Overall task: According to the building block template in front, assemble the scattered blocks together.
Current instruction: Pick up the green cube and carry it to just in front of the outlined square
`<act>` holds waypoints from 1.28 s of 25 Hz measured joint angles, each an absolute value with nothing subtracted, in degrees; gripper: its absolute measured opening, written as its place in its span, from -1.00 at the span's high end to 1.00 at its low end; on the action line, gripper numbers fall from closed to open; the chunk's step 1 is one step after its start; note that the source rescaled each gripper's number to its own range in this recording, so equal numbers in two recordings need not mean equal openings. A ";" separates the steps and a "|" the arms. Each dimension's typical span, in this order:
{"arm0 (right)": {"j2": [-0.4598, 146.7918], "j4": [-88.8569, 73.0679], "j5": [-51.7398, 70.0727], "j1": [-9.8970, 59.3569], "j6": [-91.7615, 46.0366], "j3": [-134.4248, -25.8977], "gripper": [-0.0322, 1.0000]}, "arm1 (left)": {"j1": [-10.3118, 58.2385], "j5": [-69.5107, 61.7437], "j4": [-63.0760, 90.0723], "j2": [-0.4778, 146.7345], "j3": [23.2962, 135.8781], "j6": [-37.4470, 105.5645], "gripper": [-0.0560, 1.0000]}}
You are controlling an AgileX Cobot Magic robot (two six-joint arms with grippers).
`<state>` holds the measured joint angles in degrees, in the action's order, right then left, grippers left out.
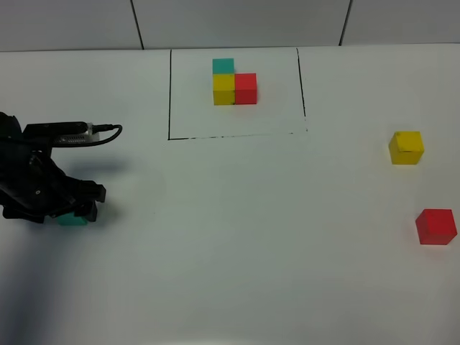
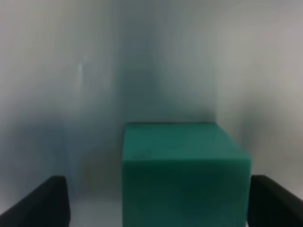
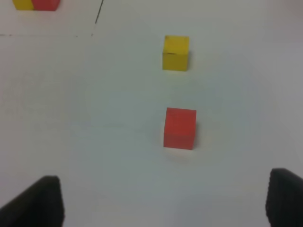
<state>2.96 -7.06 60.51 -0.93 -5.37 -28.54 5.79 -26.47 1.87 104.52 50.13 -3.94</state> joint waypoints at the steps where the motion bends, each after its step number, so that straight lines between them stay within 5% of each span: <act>1: 2.96 -7.06 60.51 -0.93 -5.37 -28.54 -0.64 | 5.79 -26.47 1.87 104.57 50.13 -3.94 -0.62; 4: 2.96 -7.06 60.51 -0.93 -5.37 -28.54 -0.62 | 5.79 -26.52 1.87 104.59 50.13 -3.94 -0.33; 9: 2.96 -7.06 60.51 -0.93 -5.37 -28.54 -0.61 | 5.79 -26.58 1.92 104.59 50.13 -3.94 0.89; 32: 2.96 -7.07 60.51 -0.93 -5.37 -28.54 -0.60 | 6.60 -42.82 3.13 101.03 63.75 7.91 0.87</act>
<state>2.96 -7.07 60.51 -0.93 -5.37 -28.54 6.60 -42.82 3.13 101.03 63.75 7.91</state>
